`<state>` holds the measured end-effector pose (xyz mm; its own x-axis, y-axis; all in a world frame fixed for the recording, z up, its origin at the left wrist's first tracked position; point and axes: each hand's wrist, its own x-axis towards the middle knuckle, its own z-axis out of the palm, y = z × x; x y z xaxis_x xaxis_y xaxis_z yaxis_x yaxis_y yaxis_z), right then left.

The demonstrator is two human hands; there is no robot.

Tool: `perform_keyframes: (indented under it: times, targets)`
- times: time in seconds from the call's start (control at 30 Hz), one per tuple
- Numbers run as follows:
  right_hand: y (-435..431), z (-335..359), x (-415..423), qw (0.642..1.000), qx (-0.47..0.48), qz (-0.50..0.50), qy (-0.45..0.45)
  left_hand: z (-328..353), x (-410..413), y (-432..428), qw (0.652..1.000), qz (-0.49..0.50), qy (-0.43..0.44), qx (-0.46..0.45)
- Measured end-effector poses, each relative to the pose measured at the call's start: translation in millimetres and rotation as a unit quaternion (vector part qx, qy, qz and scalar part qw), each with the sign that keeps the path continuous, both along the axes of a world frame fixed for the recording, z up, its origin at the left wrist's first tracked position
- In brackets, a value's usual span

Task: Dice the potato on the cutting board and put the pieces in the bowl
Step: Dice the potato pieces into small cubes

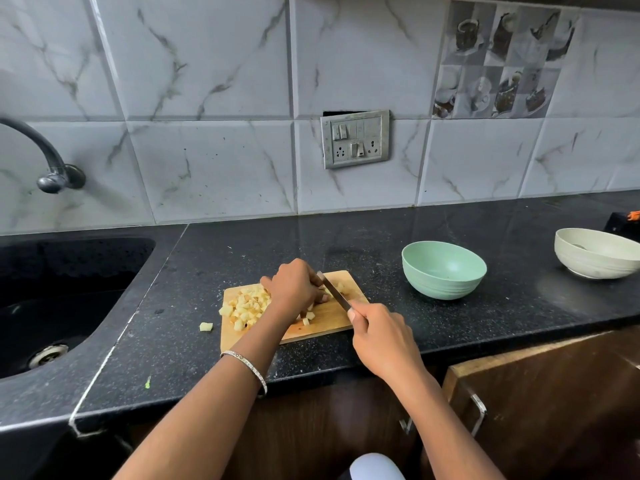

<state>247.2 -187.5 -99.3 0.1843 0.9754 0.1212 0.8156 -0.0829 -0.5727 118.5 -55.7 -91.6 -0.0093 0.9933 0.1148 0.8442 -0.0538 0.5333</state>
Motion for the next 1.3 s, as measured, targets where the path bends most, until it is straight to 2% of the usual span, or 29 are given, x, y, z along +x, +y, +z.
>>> perform_keyframes:
  times: [0.93,1.1,1.3]
  targets:
    - [13,-5,-15,0.998,-0.036,-0.015,-0.041,-5,-4,7,1.000,0.013,-0.011,-0.014]
    - [16,-4,-9,0.999,-0.048,-0.007,0.000,-5,-3,7,1.000,0.010,-0.016,-0.008]
    - [7,-6,2,0.996,-0.046,0.000,0.077,-6,-7,5,0.998,0.029,0.039,0.038]
